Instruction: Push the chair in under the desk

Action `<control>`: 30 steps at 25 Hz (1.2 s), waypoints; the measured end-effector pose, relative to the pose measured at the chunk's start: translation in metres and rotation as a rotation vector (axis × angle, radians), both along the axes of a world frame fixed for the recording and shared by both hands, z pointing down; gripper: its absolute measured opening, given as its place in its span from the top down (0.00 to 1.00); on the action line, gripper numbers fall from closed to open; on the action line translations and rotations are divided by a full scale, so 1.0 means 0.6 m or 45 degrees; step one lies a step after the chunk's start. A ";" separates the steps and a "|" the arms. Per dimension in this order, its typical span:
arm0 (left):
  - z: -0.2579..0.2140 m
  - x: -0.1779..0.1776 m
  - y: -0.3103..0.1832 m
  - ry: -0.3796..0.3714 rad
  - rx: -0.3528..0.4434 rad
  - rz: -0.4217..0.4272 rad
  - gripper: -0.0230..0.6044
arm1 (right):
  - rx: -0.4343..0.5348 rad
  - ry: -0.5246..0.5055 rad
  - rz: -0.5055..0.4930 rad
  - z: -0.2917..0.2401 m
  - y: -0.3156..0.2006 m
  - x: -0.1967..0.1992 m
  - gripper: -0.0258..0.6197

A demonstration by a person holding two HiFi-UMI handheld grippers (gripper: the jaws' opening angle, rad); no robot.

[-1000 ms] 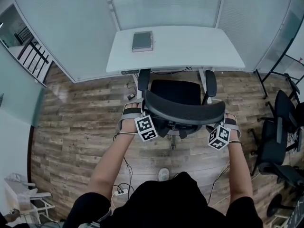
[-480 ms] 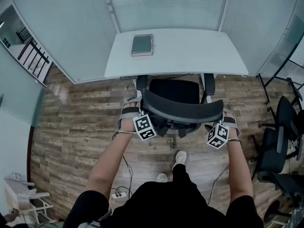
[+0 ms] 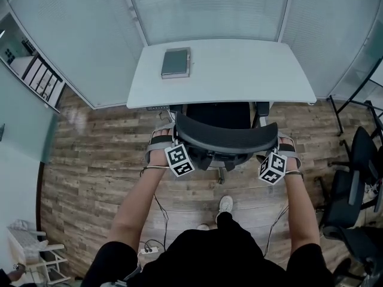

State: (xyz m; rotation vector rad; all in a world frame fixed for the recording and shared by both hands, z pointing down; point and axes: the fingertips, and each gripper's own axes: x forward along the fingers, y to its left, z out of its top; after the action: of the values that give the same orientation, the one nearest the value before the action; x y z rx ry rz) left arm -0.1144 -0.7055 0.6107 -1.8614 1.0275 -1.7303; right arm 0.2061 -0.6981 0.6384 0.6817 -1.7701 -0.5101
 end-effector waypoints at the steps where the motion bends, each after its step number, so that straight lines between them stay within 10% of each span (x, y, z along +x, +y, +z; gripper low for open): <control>1: 0.000 0.001 -0.008 -0.002 -0.003 -0.006 0.24 | -0.001 0.000 -0.006 0.000 -0.011 0.001 0.17; 30: 0.000 0.027 -0.228 0.002 -0.015 -0.124 0.24 | 0.068 -0.056 -0.106 -0.011 -0.288 0.021 0.16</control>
State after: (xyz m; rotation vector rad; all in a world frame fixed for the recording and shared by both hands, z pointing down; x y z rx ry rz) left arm -0.0979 -0.8425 0.6104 -1.8481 1.1280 -1.7931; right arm 0.2186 -0.8710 0.6319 0.6626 -1.8374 -0.6049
